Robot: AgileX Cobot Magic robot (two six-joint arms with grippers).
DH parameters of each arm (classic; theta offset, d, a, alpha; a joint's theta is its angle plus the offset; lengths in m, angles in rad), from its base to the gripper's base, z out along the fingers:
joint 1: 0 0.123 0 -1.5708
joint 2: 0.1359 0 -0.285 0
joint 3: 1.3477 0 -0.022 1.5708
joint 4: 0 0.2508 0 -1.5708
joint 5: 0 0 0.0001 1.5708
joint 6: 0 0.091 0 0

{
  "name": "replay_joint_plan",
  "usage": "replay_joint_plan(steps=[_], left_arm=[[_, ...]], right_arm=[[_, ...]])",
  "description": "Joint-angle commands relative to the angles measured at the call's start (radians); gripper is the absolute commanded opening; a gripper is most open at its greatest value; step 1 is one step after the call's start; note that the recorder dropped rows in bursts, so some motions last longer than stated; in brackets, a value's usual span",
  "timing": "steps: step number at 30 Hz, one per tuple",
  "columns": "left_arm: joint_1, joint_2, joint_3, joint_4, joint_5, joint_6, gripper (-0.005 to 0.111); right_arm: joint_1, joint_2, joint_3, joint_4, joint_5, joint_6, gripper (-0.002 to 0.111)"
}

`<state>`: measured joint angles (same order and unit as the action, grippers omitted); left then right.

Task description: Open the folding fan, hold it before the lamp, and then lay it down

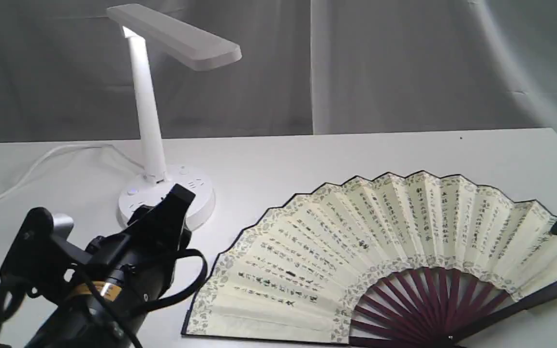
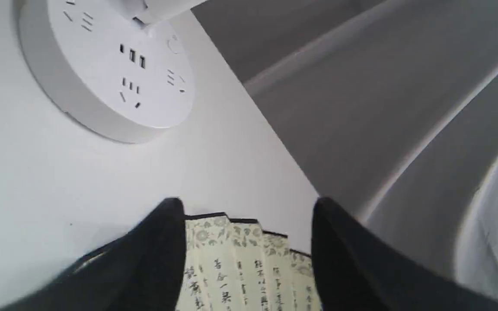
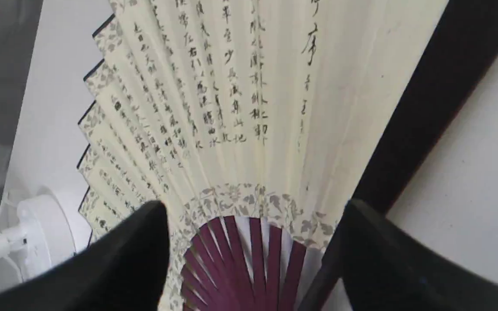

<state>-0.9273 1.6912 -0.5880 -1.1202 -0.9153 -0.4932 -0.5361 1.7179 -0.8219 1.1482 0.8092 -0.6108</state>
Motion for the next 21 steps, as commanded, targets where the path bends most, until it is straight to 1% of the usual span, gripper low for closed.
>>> replay_joint_plan(steps=[1,4,9,11,13,14,17,19,20,21], left_arm=[[0.05,-0.066,0.002,0.009,0.147,0.163,0.046],[0.105,-0.126,0.002,0.022,0.277,0.287,0.043],[0.222,-0.223,0.002,0.132,0.516,0.535,0.036],[0.27,-0.26,0.002,0.132,0.611,0.608,0.033],[0.329,-0.297,0.002,0.132,0.728,0.721,0.03],[0.354,-0.31,0.0,0.132,0.762,0.754,0.029],[0.445,-0.355,0.0,0.134,0.915,0.875,0.017],[0.51,-0.376,0.0,0.136,1.005,0.919,0.006],[0.53,-0.378,0.0,0.141,1.042,0.932,0.001],[0.563,-0.386,0.0,0.163,1.086,0.946,0.0]], right_arm=[[0.047,-0.033,-0.006,-0.051,0.001,-0.032,0.054],[0.108,-0.068,-0.006,-0.1,-0.043,-0.032,0.053],[0.19,-0.106,-0.006,-0.208,-0.08,-0.028,0.051],[0.216,-0.108,-0.006,-0.253,-0.078,-0.012,0.05],[0.244,-0.108,-0.006,-0.313,-0.077,-0.001,0.048],[0.262,-0.108,-0.006,-0.339,-0.079,0.009,0.048],[0.31,-0.108,-0.006,-0.405,-0.083,0.033,0.045],[0.337,-0.108,-0.006,-0.453,-0.086,0.061,0.043],[0.351,-0.108,-0.006,-0.48,-0.088,0.076,0.042],[0.361,-0.108,-0.006,-0.504,-0.088,0.089,0.041]])
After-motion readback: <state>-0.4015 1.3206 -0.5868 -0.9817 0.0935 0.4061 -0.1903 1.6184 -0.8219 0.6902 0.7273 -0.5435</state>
